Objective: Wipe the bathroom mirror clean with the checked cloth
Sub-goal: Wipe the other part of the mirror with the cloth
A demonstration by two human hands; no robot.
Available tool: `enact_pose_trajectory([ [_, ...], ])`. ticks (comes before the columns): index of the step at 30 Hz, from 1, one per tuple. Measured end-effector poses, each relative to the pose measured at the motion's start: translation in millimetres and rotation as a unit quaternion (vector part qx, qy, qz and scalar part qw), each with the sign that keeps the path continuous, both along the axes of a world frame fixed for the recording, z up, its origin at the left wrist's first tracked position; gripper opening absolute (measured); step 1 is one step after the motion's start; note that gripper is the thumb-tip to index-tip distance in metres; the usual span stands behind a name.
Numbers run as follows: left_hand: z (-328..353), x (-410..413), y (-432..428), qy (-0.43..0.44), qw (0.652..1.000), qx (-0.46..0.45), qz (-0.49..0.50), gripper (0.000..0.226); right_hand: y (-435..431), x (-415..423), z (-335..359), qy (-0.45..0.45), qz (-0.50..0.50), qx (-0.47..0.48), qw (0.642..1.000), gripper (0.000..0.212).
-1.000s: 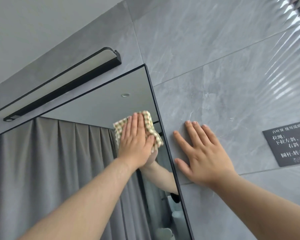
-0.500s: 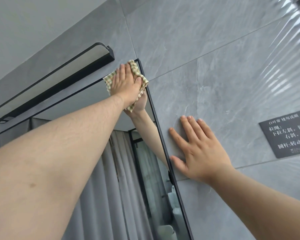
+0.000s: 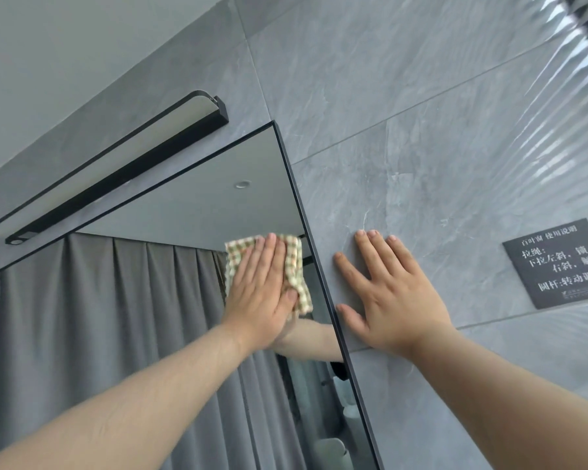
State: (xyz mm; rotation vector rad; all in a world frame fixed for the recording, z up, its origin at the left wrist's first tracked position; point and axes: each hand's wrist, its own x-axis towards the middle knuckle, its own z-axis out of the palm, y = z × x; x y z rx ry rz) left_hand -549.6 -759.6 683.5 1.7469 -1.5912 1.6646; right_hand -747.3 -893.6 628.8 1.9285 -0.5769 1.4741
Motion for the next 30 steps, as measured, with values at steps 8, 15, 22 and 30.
enact_pose_trajectory([
  [8, -41.2, 15.8, 3.9, -0.079, 0.995, 0.049, 0.021, 0.080, -0.5, -0.4, -0.2, -0.003, 0.000, -0.007, 1.000, 0.073],
  [15, 25.4, -21.7, -9.7, 0.007, 1.000, 0.014, -0.024, 0.071, -4.1, 1.9, -0.7, -0.022, 0.011, -0.027, 0.999, 0.073],
  [22, 115.9, -52.1, -30.9, 0.093, 0.993, -0.067, -0.008, 0.064, -4.7, 3.0, -0.6, -0.032, 0.016, -0.039, 0.999, 0.071],
  [30, 137.5, -63.6, -34.9, 0.141, 0.986, -0.083, 0.000, 0.064, -3.8, 2.1, -0.2, -0.032, 0.011, -0.043, 0.999, 0.070],
])
